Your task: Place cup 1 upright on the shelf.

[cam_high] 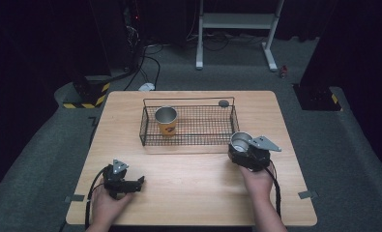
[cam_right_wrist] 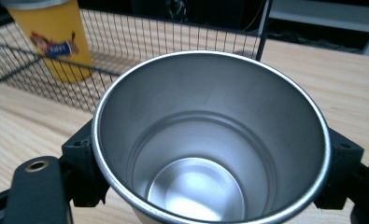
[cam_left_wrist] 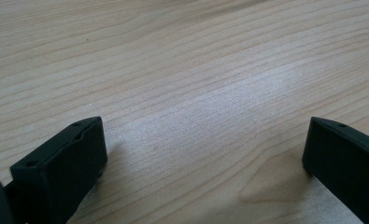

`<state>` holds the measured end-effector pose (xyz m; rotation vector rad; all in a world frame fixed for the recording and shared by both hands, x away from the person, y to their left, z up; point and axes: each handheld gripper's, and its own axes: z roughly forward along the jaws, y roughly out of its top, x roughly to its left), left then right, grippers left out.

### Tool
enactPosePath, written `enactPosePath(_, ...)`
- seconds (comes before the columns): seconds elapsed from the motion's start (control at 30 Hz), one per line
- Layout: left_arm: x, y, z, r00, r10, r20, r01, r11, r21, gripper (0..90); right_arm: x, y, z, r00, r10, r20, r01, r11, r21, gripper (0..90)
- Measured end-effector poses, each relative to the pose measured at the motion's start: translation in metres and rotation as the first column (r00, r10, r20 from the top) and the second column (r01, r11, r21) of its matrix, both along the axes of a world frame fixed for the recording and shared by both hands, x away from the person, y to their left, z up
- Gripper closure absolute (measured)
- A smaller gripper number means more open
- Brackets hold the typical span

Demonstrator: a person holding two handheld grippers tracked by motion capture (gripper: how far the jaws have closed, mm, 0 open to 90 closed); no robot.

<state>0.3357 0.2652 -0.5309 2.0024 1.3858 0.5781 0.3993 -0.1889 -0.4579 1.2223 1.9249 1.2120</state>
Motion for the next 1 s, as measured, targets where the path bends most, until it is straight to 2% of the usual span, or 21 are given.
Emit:
enactPosePath(0.07, 0.000, 0.000, 0.000, 1.0000, 0.000, 0.000, 0.000, 1.0000, 0.000, 0.1, 0.000, 0.003, 0.004, 1.0000, -0.009, 0.000, 0.009, 1.000, 0.020, 18.3)
enactPosePath(0.3, 0.000, 0.000, 0.000, 1.0000, 0.001, 0.003, -0.001, 1.0000, -0.001, 0.1, -0.002, 0.010, 0.012, 0.9993, -0.038, 0.003, 0.038, 0.998, 0.043, 18.3)
enactPosePath(0.57, 0.000, -0.001, 0.000, 0.9999, 0.010, 0.003, -0.010, 1.0000, -0.001, 0.0, 0.001, 0.019, 0.018, 0.9975, -0.071, -0.001, 0.071, 0.996, 0.053, 18.3)
enactPosePath(0.7, 0.001, -0.002, 0.000, 0.9998, 0.017, 0.005, -0.017, 0.9999, 0.000, 0.0, 0.002, 0.022, 0.022, 0.9968, -0.078, 0.015, 0.077, 0.996, 0.053, 18.3)
enactPosePath(1.0, 0.001, -0.002, 0.000, 0.9998, 0.017, 0.005, -0.017, 0.9999, 0.000, 0.0, 0.009, 0.030, 0.026, 0.9972, -0.072, 0.022, 0.071, 0.996, 0.052, 18.4)
